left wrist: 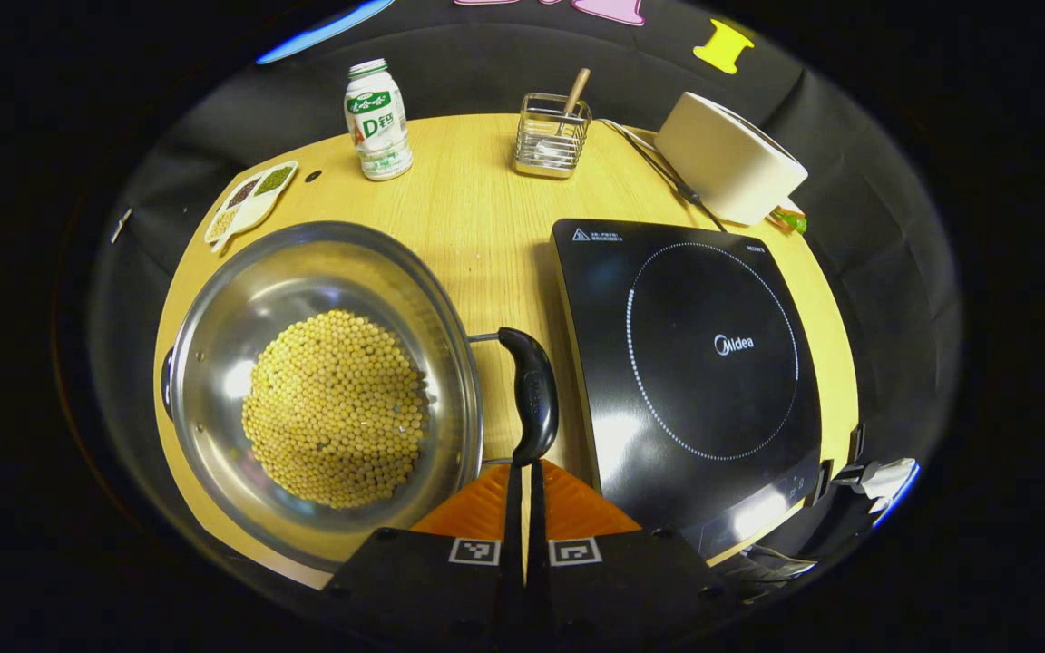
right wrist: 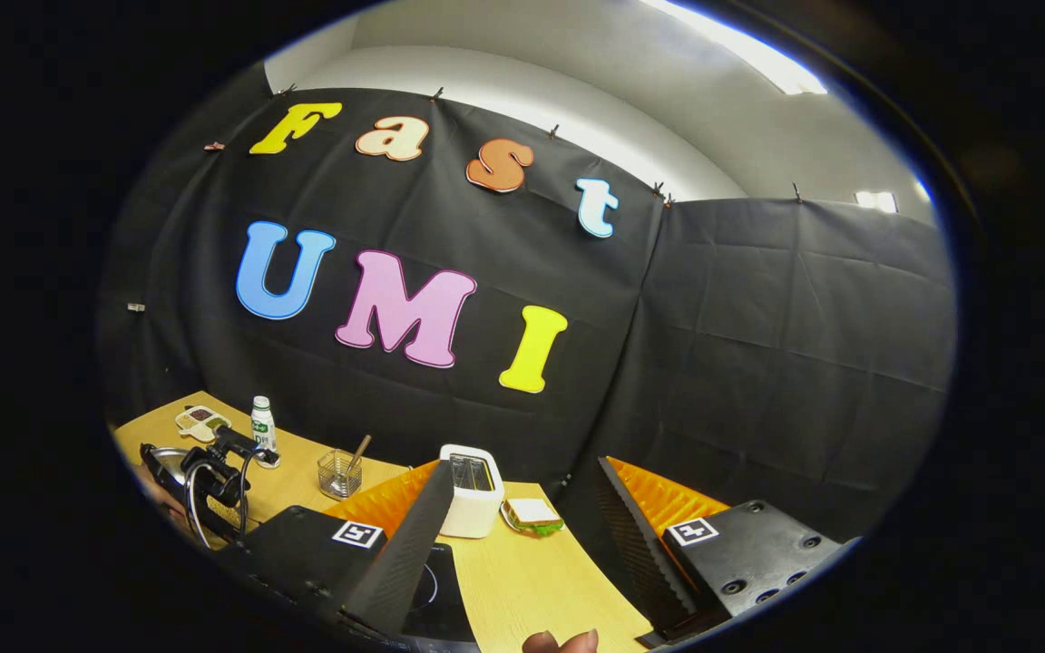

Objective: First push the handle of the pot to place it horizontally, then grasp the pot with both hands and set it on the induction cooktop.

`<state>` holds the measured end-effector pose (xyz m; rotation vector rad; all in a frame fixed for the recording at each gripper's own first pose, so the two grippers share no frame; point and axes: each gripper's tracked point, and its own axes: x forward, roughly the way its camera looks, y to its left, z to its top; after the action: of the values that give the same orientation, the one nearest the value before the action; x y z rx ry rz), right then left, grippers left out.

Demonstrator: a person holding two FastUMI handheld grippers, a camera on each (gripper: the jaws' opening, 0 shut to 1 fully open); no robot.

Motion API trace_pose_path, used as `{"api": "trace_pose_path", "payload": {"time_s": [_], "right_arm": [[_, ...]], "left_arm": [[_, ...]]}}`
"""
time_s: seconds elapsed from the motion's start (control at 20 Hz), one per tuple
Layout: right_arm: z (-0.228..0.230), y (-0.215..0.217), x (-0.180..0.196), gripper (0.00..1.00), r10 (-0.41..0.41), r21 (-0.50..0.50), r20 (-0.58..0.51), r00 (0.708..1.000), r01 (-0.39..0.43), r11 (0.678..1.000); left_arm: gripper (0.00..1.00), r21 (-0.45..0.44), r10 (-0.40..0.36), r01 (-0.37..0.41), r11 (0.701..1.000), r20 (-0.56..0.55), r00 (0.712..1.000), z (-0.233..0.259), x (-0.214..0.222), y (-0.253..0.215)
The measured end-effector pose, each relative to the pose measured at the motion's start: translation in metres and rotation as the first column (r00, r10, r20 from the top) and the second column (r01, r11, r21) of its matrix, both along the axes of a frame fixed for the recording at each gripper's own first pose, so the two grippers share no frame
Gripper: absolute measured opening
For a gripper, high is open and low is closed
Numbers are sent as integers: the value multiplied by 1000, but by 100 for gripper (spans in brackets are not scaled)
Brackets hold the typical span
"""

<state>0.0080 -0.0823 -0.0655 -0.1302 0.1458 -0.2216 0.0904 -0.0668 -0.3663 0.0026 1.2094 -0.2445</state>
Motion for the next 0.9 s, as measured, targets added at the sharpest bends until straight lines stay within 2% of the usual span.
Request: {"api": "trace_pose_path", "payload": {"time_s": [0.35, 0.5, 0.65, 0.85, 0.9], "right_arm": [[-13, 6, -6, 98, -26, 20, -25, 999, 26, 999], [-11, 20, -4, 98, -3, 25, -25, 1000, 4, 1000], [-9, 41, 1, 98, 39, 28, -23, 999, -38, 999], [-9, 75, 8, 98, 108, 40, -22, 994, -107, 993], [-10, 84, 11, 98, 127, 43, -24, 992, -126, 991]], "left_arm": [[5, -43, -22, 22, 999, 19, 1000, 7, -2, -3], [5, -20, -52, 54, 998, 101, 994, 28, -3, 7], [5, 37, -68, 61, 997, 241, 968, 57, 3, 33], [7, -20, -20, 30, 999, 383, 923, 101, 7, 67], [10, -33, -3, 18, 999, 411, 911, 110, 7, 79]]}}
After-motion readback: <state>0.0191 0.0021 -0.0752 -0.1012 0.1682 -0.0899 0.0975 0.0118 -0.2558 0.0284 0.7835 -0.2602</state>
